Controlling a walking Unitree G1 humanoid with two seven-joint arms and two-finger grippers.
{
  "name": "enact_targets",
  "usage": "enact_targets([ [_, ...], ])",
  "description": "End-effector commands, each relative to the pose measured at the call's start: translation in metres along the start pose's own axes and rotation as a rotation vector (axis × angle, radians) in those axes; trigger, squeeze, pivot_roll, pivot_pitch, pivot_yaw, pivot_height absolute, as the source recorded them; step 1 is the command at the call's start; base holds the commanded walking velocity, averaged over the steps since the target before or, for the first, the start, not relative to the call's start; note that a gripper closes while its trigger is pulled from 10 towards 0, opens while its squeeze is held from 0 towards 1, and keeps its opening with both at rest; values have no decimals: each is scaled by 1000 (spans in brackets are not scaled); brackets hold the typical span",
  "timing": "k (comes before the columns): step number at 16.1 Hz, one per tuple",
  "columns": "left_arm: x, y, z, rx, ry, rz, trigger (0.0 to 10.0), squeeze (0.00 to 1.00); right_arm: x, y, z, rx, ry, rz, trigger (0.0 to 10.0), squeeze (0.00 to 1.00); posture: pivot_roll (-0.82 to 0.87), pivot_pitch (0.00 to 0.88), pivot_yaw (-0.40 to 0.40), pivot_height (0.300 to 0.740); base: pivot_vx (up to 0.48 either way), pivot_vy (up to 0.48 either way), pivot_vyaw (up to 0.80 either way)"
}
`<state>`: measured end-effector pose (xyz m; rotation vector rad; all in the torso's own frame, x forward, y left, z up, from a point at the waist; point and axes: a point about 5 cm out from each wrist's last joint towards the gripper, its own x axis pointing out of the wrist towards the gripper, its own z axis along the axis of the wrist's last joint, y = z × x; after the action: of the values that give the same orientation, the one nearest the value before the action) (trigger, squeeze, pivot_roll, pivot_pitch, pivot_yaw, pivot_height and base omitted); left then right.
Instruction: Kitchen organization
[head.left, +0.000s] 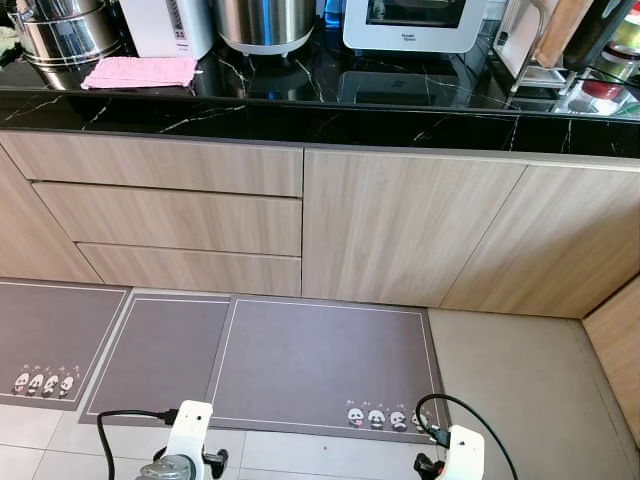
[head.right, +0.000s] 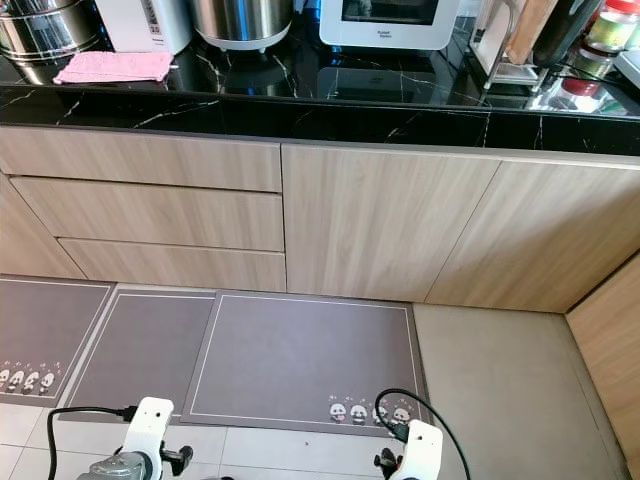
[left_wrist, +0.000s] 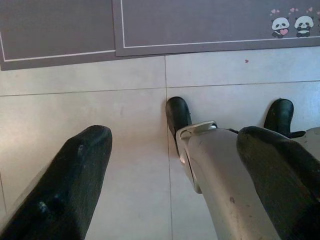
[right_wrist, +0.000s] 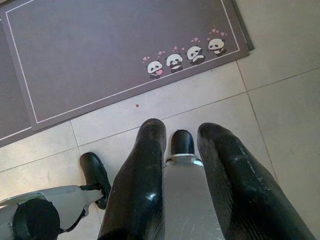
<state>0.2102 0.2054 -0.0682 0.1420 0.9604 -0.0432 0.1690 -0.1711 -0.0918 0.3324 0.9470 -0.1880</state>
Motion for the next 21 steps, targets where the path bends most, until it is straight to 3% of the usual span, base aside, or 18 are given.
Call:
enact_targets([
  [1,-1,-2,-7,29,20,-5,10000,0,-1,-6,-1,7,2,-20,10000,0,250,126,-69,740,0,0,0],
  [8,-1,-4,-9,29,20,-17,10000,0,-2,-9,-2,-1,5,-25,10000,0,244,98,-77,740,0,0,0],
  [21,0,-8,-5,51,-1,-48,10000,0,-1,-12,0,-45,19,-24,10000,0,238,122,-94,740,0,0,-744],
])
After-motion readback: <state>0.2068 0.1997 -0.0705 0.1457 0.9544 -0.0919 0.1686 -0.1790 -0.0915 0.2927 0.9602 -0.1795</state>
